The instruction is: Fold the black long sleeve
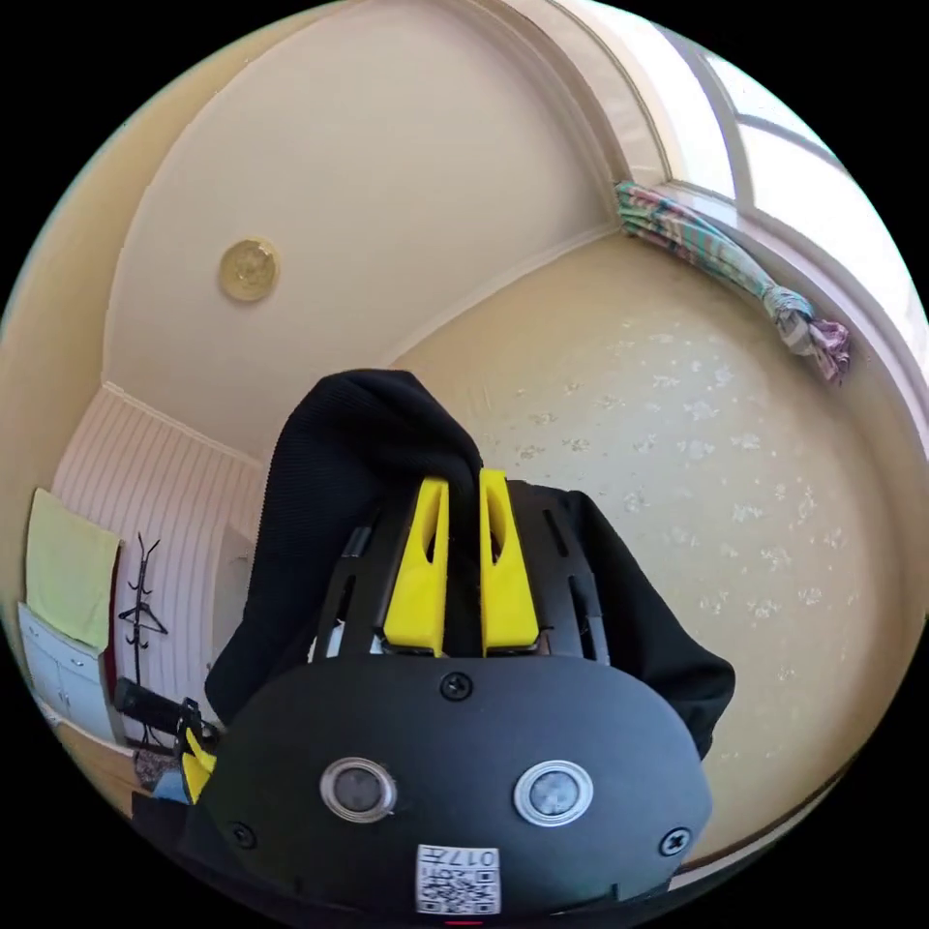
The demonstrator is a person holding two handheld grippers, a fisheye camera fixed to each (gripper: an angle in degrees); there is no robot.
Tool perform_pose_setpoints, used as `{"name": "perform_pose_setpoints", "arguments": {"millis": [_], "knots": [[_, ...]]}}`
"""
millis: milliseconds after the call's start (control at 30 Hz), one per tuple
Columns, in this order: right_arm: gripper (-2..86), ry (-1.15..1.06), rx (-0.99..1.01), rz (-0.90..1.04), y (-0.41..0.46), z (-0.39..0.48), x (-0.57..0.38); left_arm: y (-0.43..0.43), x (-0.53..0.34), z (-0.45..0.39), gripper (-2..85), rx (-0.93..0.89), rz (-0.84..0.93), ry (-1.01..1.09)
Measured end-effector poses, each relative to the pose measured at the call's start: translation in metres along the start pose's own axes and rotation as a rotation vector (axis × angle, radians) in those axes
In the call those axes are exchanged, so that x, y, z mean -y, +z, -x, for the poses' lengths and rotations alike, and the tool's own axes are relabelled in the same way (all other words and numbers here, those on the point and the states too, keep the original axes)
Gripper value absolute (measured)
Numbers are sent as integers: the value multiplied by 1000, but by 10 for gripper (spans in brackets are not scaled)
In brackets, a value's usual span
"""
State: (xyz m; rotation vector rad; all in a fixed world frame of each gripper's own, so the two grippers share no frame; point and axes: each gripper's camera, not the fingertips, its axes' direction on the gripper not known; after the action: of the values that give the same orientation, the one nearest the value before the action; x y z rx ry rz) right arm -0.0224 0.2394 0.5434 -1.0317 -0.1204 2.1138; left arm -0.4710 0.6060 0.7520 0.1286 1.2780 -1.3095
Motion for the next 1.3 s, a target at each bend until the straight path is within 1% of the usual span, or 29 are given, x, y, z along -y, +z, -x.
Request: {"name": "perform_pose_setpoints", "arguments": {"millis": [67,167,233,300,367,400,433,467,500,533,567,600,633,667,700,733,767,800,867,900,1000,1067,1133,1233,1300], "knots": [[108,-176,85,-72,6,20,-6,-3,-13,6,53,-34,-47,-28],[133,-245,115,-27,32,27,-2,-10,-39,30,54,-79,-158,-87],[144,-259,145,23,57,26,-1,-11,-55,50,54,-114,-219,-123],[139,-216,161,79,80,20,-1,-6,-74,78,53,-153,-254,-211],[107,-200,131,6,78,15,-10,1,-78,88,52,-163,-225,-256],[64,-242,232,-28,70,14,-16,4,-76,87,52,-96,-180,-279],[52,-277,337,-80,58,14,-23,6,-75,85,52,-49,-154,-285],[43,-306,334,-155,42,17,-31,9,-72,80,52,52,-99,-295],[40,-321,294,-191,35,21,-36,13,-70,77,52,147,-40,-337],[35,-364,191,-238,22,32,-44,15,-70,76,52,202,-9,-373],[34,-390,134,-252,17,40,-48,17,-70,76,53,333,53,-453],[31,-447,9,-271,9,59,-56,20,-70,74,55,484,115,-504],[29,-504,-132,-286,7,80,-63,22,-70,72,56,572,151,-523],[28,-526,-294,-275,11,99,-66,28,-71,72,59,761,236,-574],[28,-520,-392,-267,15,106,-66,39,-73,76,63,922,340,-629],[28,-514,-552,-255,24,117,-66,45,-75,80,65,990,392,-648],[28,-529,-632,-237,33,124,-67,59,-81,88,70,1112,491,-670],[27,-531,-643,-233,36,126,-67,72,-89,99,79,1220,565,-694],[27,-532,-638,-230,44,131,-69,87,-100,111,90,1303,586,-706],[28,-535,-646,-235,46,133,-70,95,-105,113,95,1316,552,-685],[28,-565,-740,-254,56,151,-77,117,-108,104,108,1376,441,-599],[27,-589,-828,-242,71,165,-83,136,-105,101,124,1385,413,-546],[28,-600,-869,-238,84,171,-86,160,-105,110,138,1376,434,-534],[29,-559,-929,-260,104,172,-87,208,-119,143,164,1374,543,-542],[30,-529,-988,-284,116,173,-87,245,-141,174,172,1421,640,-549]]}}
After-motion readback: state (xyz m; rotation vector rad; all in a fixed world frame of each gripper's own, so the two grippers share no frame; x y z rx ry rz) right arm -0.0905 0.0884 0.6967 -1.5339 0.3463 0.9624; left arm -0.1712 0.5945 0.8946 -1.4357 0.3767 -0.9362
